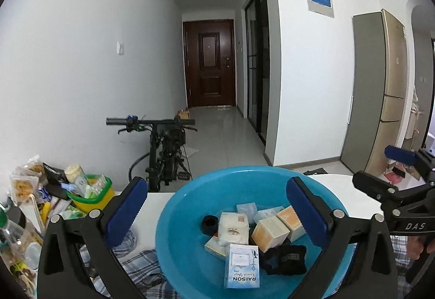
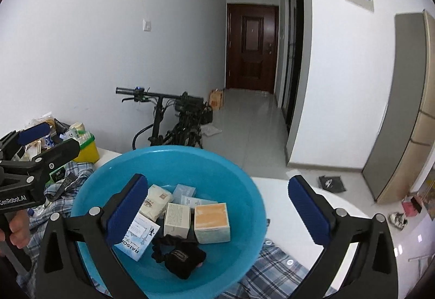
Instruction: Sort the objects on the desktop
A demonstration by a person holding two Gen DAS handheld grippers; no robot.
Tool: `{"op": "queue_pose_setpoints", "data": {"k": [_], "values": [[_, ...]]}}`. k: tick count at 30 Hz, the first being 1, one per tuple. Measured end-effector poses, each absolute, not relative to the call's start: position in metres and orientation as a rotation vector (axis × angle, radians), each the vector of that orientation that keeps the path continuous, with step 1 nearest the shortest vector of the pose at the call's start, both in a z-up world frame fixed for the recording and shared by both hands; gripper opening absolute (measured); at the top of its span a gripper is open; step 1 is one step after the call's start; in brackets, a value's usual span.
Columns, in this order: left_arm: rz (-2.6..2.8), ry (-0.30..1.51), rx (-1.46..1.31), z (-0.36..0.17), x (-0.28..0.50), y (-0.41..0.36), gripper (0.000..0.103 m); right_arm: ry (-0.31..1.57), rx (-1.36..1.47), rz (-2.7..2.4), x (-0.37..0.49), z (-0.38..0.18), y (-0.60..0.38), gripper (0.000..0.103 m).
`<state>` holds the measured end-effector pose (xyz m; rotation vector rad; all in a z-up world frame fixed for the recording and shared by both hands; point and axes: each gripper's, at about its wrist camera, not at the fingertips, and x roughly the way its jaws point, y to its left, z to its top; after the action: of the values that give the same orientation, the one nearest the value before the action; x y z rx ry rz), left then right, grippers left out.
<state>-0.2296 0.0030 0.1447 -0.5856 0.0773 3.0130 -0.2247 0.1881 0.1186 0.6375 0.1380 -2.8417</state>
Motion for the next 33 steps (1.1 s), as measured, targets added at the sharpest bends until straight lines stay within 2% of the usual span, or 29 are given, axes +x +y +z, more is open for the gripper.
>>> {"op": "queue_pose_setpoints", "data": {"k": [18, 33], "values": [[3.028, 0.046, -0.476, 0.179, -0.156, -0.003, 0.103, 0.071, 0.561, -2.829, -0.172, 0.149, 0.203, 0.103], [3.012, 0.067, -0.534, 0.148, -0.127, 0.003, 0.103, 0.064, 0.646, -2.815, -0.149, 0.119, 0.211, 0.103]]}}
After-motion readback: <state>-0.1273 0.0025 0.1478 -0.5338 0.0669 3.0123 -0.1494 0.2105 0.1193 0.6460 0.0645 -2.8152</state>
